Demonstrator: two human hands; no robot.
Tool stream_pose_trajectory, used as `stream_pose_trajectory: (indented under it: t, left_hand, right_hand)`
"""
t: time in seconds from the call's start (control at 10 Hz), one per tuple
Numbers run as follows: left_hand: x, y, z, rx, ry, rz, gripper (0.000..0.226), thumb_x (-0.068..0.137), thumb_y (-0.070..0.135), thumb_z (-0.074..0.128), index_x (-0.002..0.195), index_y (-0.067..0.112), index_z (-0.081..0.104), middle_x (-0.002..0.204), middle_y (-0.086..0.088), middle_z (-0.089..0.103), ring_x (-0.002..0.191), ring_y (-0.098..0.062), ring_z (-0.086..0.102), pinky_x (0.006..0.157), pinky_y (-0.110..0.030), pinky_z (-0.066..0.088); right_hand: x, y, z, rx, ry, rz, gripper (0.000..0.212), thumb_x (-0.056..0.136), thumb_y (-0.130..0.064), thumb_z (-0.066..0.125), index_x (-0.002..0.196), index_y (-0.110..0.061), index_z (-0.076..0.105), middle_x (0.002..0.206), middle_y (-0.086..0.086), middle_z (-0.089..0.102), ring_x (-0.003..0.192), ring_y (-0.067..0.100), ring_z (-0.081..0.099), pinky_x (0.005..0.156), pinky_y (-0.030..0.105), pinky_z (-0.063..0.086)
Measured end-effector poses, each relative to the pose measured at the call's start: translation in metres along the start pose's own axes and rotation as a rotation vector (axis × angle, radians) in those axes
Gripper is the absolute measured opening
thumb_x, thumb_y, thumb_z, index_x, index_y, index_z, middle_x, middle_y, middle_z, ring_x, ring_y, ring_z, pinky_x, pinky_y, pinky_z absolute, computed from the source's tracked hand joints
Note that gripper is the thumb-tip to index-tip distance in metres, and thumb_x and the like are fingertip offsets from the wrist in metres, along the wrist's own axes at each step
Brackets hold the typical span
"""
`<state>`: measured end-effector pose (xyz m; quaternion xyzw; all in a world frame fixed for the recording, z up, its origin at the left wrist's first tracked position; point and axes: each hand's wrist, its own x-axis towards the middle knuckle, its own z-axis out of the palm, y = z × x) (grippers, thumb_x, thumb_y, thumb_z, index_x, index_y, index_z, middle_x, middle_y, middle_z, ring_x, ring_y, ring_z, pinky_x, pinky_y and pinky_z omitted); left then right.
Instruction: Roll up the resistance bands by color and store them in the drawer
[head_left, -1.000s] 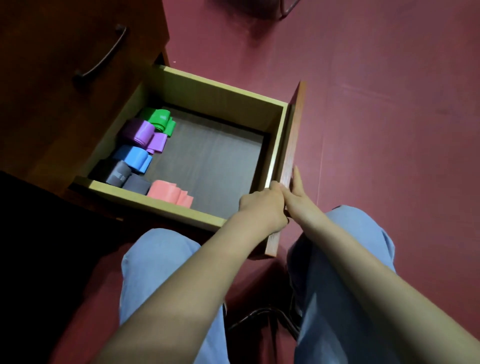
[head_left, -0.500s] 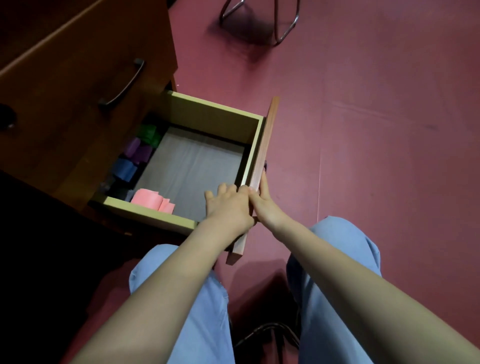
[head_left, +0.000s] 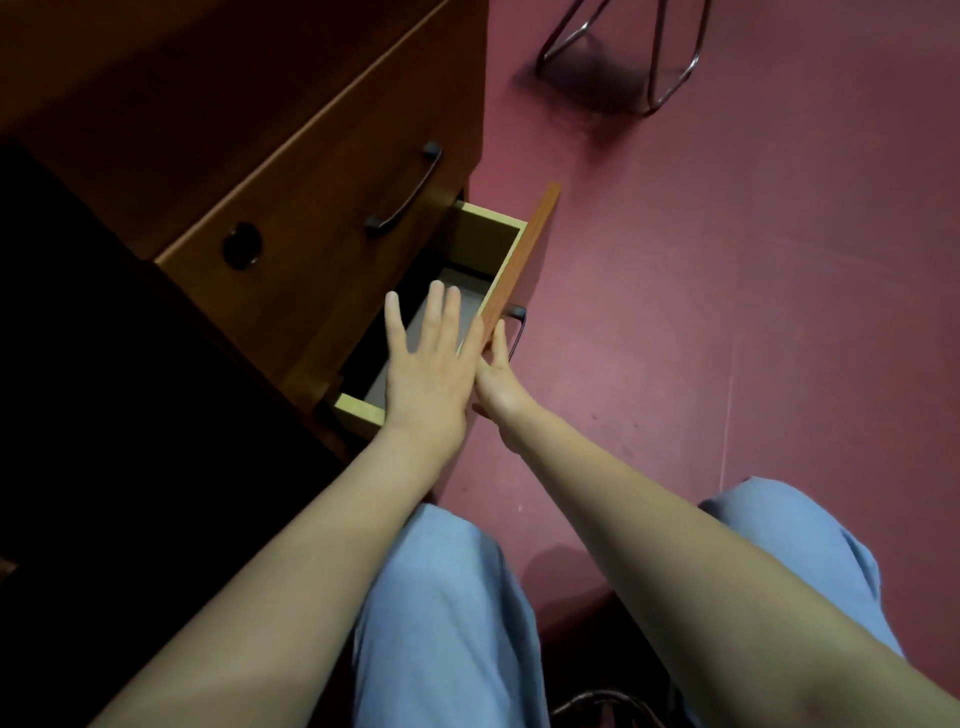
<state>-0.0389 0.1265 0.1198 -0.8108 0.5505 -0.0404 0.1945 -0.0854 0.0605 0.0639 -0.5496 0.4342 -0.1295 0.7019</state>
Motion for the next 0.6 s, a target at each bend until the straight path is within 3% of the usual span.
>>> stream_pose_trajectory:
  t: [0.2, 0.3, 0.4, 0.5, 0.6]
  left_hand:
    - [0.004, -0.044, 0.021, 0.171, 0.023, -0.042, 0.091, 0.087, 0.040, 0.052, 0.142, 0.011, -0.014, 0.151, -0.022, -0.018, 0.139, -0.037, -0.020, 0.108, -0.060, -0.008]
    - [0.003, -0.056, 0.025, 0.267, 0.057, 0.010, 0.090, 0.088, 0.039, 0.047, 0.140, 0.007, -0.019, 0.148, -0.024, -0.025, 0.137, -0.037, -0.024, 0.102, -0.057, -0.017]
    - [0.005, -0.064, 0.029, 0.300, 0.037, 0.008, 0.088, 0.088, 0.038, 0.046, 0.140, 0.005, -0.017, 0.148, -0.025, -0.025, 0.136, -0.039, -0.025, 0.099, -0.054, -0.021]
    - [0.011, -0.064, 0.030, 0.188, 0.071, 0.045, 0.087, 0.086, 0.034, 0.050, 0.142, 0.008, -0.011, 0.149, -0.024, -0.023, 0.137, -0.038, -0.023, 0.100, -0.052, -0.023]
    - [-0.016, -0.045, 0.035, -0.160, 0.234, -0.099, 0.081, 0.072, 0.028, 0.067, 0.140, 0.016, 0.025, 0.151, -0.023, 0.018, 0.141, -0.037, 0.011, 0.113, -0.054, -0.001]
  right_hand:
    - [0.027, -0.004, 0.033, 0.025, -0.121, 0.040, 0.057, 0.096, -0.035, 0.037, 0.143, -0.040, 0.005, 0.153, -0.004, 0.022, 0.134, 0.020, 0.034, 0.097, 0.037, 0.038]
    - [0.037, 0.003, 0.050, 0.166, -0.140, 0.128, 0.044, 0.093, -0.044, 0.038, 0.136, -0.034, 0.037, 0.132, -0.008, 0.050, 0.106, 0.013, 0.052, 0.076, 0.026, 0.047]
    - [0.045, 0.001, 0.059, 0.254, -0.144, 0.157, 0.040, 0.095, -0.044, 0.035, 0.120, -0.019, 0.053, 0.074, -0.011, 0.057, 0.059, 0.000, 0.057, 0.055, 0.020, 0.049]
    - [0.051, -0.005, 0.055, 0.310, -0.193, 0.185, 0.037, 0.095, -0.041, 0.037, 0.119, -0.019, 0.054, 0.060, -0.014, 0.058, 0.049, 0.000, 0.055, 0.048, 0.018, 0.046]
    - [0.033, -0.014, 0.039, 0.140, -0.190, 0.178, 0.036, 0.096, -0.037, 0.036, 0.123, -0.022, 0.054, 0.099, -0.002, 0.064, 0.078, 0.007, 0.059, 0.071, 0.025, 0.053]
